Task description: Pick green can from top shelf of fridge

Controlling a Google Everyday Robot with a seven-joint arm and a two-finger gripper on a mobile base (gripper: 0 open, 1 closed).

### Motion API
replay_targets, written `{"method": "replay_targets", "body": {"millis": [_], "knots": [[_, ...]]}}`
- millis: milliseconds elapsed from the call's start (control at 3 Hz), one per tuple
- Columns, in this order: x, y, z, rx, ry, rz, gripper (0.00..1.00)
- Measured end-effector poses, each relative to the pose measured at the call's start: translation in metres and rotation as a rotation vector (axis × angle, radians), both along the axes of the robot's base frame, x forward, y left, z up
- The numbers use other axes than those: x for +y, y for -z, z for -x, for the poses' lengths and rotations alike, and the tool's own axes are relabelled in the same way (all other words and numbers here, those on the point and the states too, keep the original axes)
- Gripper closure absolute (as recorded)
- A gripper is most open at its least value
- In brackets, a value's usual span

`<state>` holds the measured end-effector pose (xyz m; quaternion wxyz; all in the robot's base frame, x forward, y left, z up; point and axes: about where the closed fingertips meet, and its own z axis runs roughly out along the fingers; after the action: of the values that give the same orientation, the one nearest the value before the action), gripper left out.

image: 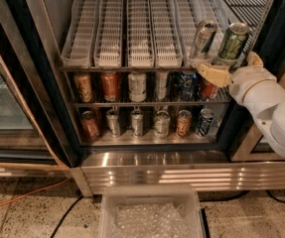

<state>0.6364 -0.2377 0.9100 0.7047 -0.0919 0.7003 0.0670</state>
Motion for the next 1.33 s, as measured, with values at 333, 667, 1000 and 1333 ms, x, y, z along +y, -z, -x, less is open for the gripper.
{"method": "replay_targets", "body": {"millis": [333, 667, 1000, 1333], "knots": [[0.0001, 0.0, 0.0, 0.0, 0.0, 0.0, 0.14], [0.0001, 0.0, 0.0, 0.0, 0.0, 0.0, 0.32], [0.0001, 0.0, 0.0, 0.0, 0.0, 0.0, 0.45], [0.0001, 0.0, 0.0, 0.0, 0.0, 0.0, 0.41]]}}
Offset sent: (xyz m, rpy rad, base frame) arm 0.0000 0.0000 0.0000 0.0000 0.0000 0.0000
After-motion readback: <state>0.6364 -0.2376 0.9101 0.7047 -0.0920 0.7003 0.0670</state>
